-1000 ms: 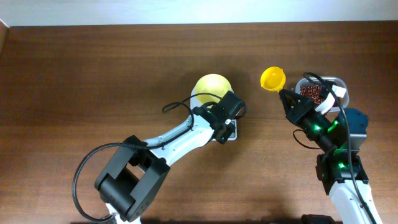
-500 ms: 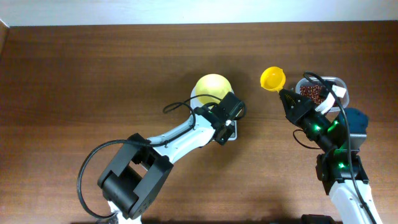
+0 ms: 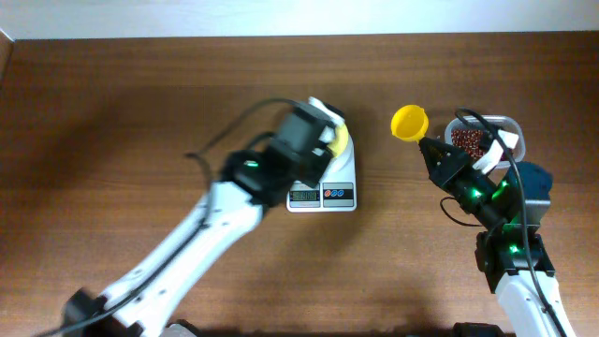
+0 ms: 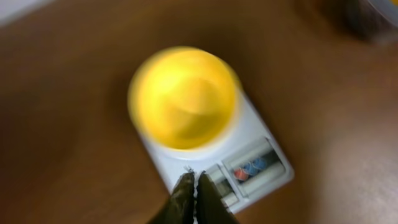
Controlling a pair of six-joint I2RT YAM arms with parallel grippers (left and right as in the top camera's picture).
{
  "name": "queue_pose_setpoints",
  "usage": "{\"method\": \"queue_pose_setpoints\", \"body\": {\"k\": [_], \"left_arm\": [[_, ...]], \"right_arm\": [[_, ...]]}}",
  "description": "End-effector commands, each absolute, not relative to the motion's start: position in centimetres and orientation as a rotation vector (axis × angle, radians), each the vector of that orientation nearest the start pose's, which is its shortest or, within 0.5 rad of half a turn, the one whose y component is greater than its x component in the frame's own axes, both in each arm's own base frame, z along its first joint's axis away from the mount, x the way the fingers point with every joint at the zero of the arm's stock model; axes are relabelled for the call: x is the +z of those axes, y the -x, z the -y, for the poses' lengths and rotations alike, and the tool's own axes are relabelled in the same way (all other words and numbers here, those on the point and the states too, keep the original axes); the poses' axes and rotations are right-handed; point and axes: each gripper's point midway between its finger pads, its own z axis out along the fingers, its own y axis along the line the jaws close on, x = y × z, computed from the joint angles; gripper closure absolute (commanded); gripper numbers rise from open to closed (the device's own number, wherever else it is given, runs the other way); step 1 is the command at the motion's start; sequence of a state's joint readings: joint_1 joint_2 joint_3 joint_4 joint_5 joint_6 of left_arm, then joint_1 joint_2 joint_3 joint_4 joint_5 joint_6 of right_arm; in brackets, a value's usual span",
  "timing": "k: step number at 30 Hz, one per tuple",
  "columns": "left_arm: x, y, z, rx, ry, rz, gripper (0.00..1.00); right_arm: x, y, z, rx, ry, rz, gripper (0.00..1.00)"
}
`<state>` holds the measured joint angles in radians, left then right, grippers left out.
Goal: Scoop item into bowl and weigh 50g on scale
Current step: 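Retract the left gripper away from the scale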
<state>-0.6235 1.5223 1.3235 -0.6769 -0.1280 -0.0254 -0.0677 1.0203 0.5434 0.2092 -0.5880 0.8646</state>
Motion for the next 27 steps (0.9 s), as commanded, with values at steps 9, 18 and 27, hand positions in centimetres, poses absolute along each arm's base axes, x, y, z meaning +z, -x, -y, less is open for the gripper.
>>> {"method": "queue_pose_setpoints", "body": {"k": [9,18,27], "left_arm": [[22.8,-39.5,9.1,0.014,-0.253,-2.376,0.73],[22.6,-39.6,7.3,0.036,-0.205,-2.395,0.26],[21.9,-38.2,7.0,0.047,-0.215,-2.451,0.01]], "right_arm": [[20.3,-35.3,-7.0,1.054,-0.452,-1.932,0.96],[20.1,-34.2,-9.5,1.224,-0.332,-1.980,0.96],[24.9,-29.5,-13.9,1.492,0.221,-1.848,0.96]]}}
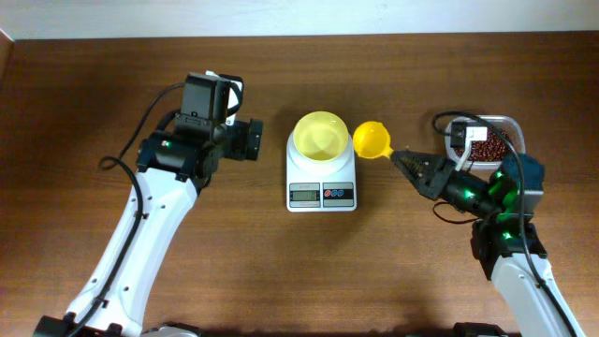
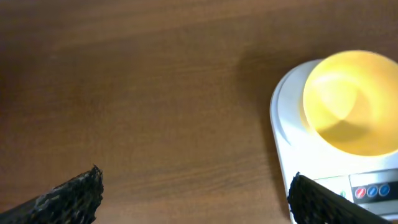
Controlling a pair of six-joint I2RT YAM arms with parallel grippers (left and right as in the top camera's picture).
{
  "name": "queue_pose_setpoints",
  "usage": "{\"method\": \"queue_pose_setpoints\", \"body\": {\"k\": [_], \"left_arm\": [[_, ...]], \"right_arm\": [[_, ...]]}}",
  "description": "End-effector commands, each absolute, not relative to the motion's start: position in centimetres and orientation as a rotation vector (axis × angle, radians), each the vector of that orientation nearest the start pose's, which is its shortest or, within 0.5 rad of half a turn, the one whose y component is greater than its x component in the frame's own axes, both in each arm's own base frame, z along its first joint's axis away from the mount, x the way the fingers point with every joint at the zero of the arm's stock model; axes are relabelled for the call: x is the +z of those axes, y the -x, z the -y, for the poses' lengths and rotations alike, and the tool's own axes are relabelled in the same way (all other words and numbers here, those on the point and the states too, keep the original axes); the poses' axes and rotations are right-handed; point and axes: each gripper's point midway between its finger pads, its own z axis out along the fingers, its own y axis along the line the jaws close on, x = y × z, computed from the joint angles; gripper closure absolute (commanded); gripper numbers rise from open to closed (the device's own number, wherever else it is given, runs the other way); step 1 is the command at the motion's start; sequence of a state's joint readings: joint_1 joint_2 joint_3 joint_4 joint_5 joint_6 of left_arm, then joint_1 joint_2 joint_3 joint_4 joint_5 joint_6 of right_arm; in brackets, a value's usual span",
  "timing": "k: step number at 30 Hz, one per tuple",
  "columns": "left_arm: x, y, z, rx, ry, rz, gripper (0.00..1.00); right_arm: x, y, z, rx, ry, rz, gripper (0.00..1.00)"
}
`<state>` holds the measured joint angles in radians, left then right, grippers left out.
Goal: Scoop item into bowl and weigh 50g on scale
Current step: 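Retract the left gripper away from the scale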
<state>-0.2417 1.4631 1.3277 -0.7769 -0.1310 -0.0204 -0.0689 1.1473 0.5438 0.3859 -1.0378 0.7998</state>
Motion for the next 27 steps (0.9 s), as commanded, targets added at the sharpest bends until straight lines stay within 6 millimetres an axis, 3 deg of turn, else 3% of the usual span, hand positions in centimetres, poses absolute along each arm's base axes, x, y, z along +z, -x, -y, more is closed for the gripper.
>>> {"method": "queue_pose_setpoints", "body": {"k": [1,4,6,9,12,14,16,19,21,27], "left_arm": [[22.4,-37.6,6.8,0.047,-0.214,-2.451,0.01],[25.7,-35.2,6.3,0.034,-0.203,-2.385,0.01],[27.9,-32.3,5.4,-0.012,-0.142,-2.358,0.01],[26.8,-29.1,4.2,-0.077,-0.150,-2.464,0.01],[25.8,-28.2,2.2,0.000,-0.083,-2.530,0.01],[25.4,-27.5,3.0,-0.065,-0.114,-2.562,0.01],[25.2,-26.3,6.0,-0.093,-0.861,-2.424,0.01],[26.1,-24.8,10.0,-0.288,-1.256,-2.149,0.01],[26.1,-24.6,10.8,-0.334,-1.322,-2.086,0.01],[23.3,-25.8,9.6,-0.348,-1.302,-2.208,0.01]], "right_arm": [[25.0,-29.4,-13.9,1.494,0.234,-1.842,0.96],[24.8,-29.5,-13.9,1.498,0.226,-1.849,0.96],[24.2,-29.7,-13.9,1.508,0.209,-1.866,0.96],[23.8,-29.9,-13.9,1.515,0.197,-1.877,0.96],[23.8,-29.9,-13.9,1.498,0.219,-1.868,0.96],[23.8,-29.9,-13.9,1.501,0.216,-1.871,0.96],[23.5,-29.9,-13.9,1.510,0.198,-1.888,0.96],[23.4,-30.1,-13.8,1.494,0.188,-1.886,0.96],[23.4,-30.4,-13.6,1.476,0.169,-1.886,0.96],[23.3,-30.8,-13.4,1.458,0.152,-1.886,0.96]]}}
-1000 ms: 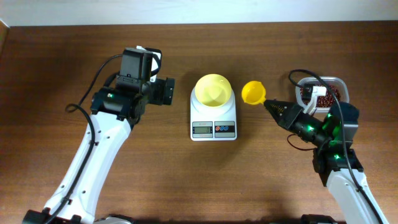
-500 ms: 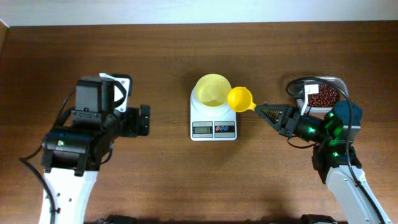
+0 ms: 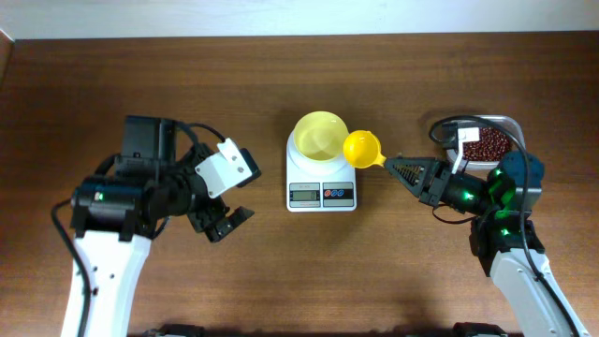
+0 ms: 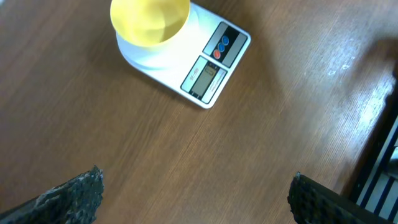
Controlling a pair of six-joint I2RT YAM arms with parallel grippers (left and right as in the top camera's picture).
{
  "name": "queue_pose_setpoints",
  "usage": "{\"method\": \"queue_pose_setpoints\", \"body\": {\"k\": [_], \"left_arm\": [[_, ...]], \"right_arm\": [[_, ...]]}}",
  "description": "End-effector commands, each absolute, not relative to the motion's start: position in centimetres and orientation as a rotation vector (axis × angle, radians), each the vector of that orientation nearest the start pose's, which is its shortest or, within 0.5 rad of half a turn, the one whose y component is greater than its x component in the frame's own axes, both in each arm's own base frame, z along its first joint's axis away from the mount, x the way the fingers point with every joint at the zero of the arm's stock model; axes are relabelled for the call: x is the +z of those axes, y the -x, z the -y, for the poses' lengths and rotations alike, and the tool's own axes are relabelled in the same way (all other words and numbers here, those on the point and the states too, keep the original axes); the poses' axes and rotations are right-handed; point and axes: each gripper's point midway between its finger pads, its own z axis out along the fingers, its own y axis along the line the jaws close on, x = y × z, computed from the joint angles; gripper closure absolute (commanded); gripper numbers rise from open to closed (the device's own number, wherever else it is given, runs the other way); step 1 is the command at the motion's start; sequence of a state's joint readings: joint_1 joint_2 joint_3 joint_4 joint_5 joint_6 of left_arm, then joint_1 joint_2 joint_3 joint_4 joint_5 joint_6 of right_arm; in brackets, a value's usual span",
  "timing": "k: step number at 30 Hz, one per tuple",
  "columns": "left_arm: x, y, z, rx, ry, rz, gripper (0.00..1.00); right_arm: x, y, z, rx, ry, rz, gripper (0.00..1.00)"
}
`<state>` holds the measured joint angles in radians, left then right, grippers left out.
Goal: Scoop item into bowl and weigh 50g on scale
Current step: 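Retract the left gripper away from the scale, then move the held scoop with the right gripper over the bean tub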
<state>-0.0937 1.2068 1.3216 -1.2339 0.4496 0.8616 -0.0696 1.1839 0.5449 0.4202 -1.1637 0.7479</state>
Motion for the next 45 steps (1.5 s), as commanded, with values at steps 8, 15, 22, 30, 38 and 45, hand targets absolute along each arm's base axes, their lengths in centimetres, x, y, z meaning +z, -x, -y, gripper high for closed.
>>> {"method": "queue_pose_setpoints", "body": {"k": [8,15,22,30,38,45], "left_arm": [[22.2,-25.9,7.9,-0.242,-1.304,-2.296,0.01],[22.2,-25.9,7.9,-0.242,-1.304,-2.296,0.01],[22.2,-25.8,7.9,-0.242,-1.305,-2.296,0.01],[22.2,-25.9,7.9,-0.242,-1.305,-2.295,0.01],[22.2,-25.8,7.9,-0.242,-1.305,-2.296,0.01],[22.2,-25.8,7.9,-0.242,-1.305,-2.296,0.01]], "right_arm": [[23.3,-30.8,-13.4,1.457,0.149,-1.886,0.96],[23.3,-30.8,-13.4,1.458,0.149,-1.886,0.95],[23.3,-30.8,-13.4,1.462,0.146,-1.888,0.95],[22.7,-33.5,-11.3,1.139,0.183,-1.824,0.96],[21.8,-35.7,-0.6,0.514,0.015,-2.160,0.96],[21.0,-34.6,8.0,-0.086,-0.230,-2.318,0.96]]}}
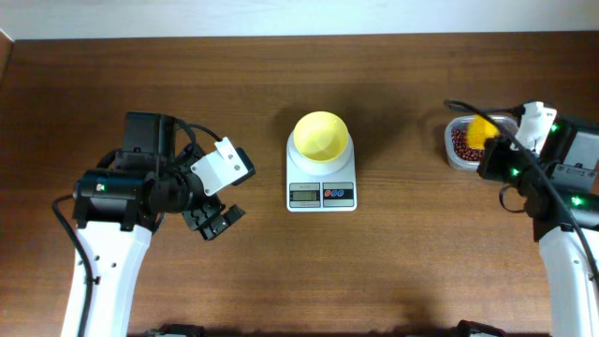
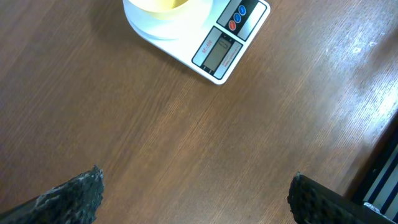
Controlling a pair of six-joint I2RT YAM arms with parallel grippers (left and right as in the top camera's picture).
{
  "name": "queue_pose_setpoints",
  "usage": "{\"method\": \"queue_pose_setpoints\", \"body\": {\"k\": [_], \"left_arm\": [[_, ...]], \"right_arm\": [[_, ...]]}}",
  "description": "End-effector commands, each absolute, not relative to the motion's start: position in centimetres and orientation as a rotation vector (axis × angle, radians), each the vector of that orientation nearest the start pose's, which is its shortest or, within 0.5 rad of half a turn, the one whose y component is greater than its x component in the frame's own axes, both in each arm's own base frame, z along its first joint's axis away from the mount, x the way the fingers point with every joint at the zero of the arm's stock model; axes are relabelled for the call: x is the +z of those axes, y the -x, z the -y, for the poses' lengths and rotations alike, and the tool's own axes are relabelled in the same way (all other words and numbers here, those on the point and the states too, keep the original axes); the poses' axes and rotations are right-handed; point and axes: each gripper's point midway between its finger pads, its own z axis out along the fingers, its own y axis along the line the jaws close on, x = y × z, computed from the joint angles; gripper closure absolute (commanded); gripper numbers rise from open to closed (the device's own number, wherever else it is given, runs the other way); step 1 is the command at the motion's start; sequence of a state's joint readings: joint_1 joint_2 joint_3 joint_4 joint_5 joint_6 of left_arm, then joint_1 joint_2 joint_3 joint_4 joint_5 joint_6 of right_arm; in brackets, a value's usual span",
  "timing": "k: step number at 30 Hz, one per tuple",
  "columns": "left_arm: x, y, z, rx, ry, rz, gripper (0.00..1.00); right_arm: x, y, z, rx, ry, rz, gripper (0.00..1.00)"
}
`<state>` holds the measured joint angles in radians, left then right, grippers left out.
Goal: Scoop item into bowl and weigh 50g on scale
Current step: 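Move the held scoop with the right gripper over the bean tub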
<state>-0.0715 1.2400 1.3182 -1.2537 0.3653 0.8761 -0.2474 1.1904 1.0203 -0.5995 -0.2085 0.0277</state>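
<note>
A yellow bowl [image 1: 321,133] stands on the white scale [image 1: 321,183] at mid-table; the left wrist view shows the scale [image 2: 186,34] and only the bowl's rim [image 2: 158,5] at the top edge. At the right, the yellow scoop [image 1: 481,129] dips into the clear container of red beans [image 1: 460,143], with my right gripper [image 1: 496,159] shut on its handle. My left gripper [image 1: 213,223] hovers open over bare table left of the scale, its fingers [image 2: 68,199] wide apart and holding nothing.
The brown wooden table [image 1: 374,271] runs under everything. Its edge and a dark frame [image 2: 382,180] show at the lower right of the left wrist view. The scale's display [image 2: 217,53] and buttons [image 2: 241,15] face the front.
My right gripper has carried the scoop from the bowl's right rim back to the bean container at the far right. The left arm has barely shifted and stays open.
First my left gripper was shut over the scale's front, while the scoop hung beside the container. Then the left arm stood off to the left, open, with the scoop nearing the bowl. Later the scoop was at the bowl's rim; now it is in the beans.
</note>
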Motion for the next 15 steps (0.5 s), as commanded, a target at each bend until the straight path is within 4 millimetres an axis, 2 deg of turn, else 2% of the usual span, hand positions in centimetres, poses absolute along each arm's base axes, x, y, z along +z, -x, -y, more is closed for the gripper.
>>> {"method": "queue_pose_setpoints", "body": {"k": [1,6,10,12,15], "left_arm": [[22.2,-25.8,7.9,-0.242,-1.305,-2.296,0.01],[22.2,-25.8,7.9,-0.242,-1.305,-2.296,0.02],[22.2,-25.8,7.9,-0.242,-1.305,-2.296,0.01],[22.2,-25.8,7.9,-0.242,-1.305,-2.296,0.01],[22.2,-25.8,7.9,-0.242,-1.305,-2.296,0.01]], "right_arm": [[20.5,-34.8,8.1,-0.101,-0.203,-2.335,0.96],[14.0,-36.3,9.5,-0.149,-0.224,-2.508,0.96],[11.4,-38.2,10.0,-0.145,-0.225,-2.524,0.96],[9.7,-38.0,9.9,-0.136,-0.227,-2.577,0.96],[9.0,-37.5,9.0,-0.086,-0.173,-2.615,0.96]]}}
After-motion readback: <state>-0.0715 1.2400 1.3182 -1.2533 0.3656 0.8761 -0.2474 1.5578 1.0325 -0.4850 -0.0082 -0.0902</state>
